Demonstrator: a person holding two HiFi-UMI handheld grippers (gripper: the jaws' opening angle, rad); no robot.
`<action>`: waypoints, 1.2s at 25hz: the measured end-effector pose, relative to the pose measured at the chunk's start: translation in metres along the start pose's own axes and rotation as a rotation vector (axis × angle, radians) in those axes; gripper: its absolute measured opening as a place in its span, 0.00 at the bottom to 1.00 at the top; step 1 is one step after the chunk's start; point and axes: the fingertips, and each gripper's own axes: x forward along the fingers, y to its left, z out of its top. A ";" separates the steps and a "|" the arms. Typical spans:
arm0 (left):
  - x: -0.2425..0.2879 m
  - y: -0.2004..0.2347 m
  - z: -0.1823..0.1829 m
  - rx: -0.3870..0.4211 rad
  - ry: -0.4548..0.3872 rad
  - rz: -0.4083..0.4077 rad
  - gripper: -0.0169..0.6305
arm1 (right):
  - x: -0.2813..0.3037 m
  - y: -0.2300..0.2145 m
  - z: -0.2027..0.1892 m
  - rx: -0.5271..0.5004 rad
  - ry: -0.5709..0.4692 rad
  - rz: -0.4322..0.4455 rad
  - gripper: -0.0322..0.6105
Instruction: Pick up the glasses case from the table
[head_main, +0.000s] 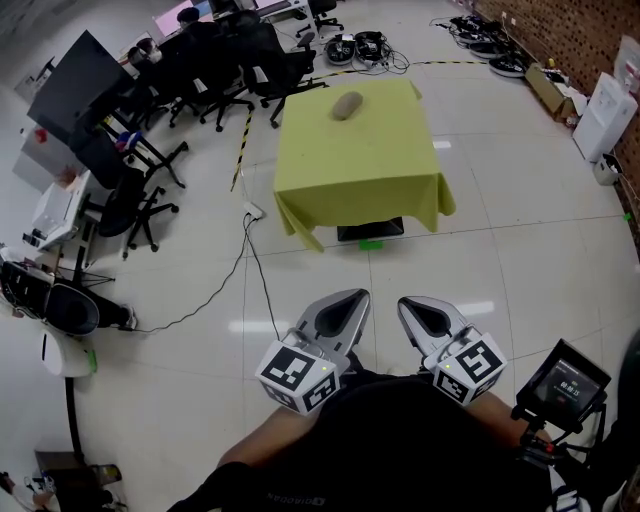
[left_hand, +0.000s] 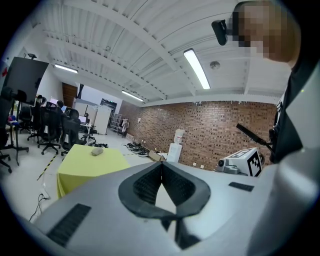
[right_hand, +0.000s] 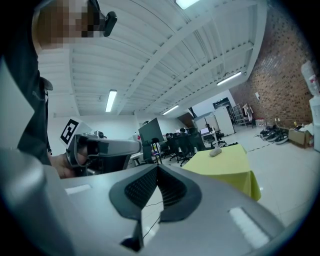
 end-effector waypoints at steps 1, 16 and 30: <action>-0.001 0.002 0.001 -0.001 -0.001 0.002 0.04 | 0.001 0.000 0.000 0.001 0.002 0.000 0.05; 0.016 0.057 0.011 -0.036 0.008 0.010 0.04 | 0.048 -0.020 0.003 0.028 0.036 -0.019 0.05; 0.050 0.135 0.034 -0.052 0.012 -0.029 0.04 | 0.126 -0.049 0.015 0.042 0.054 -0.049 0.05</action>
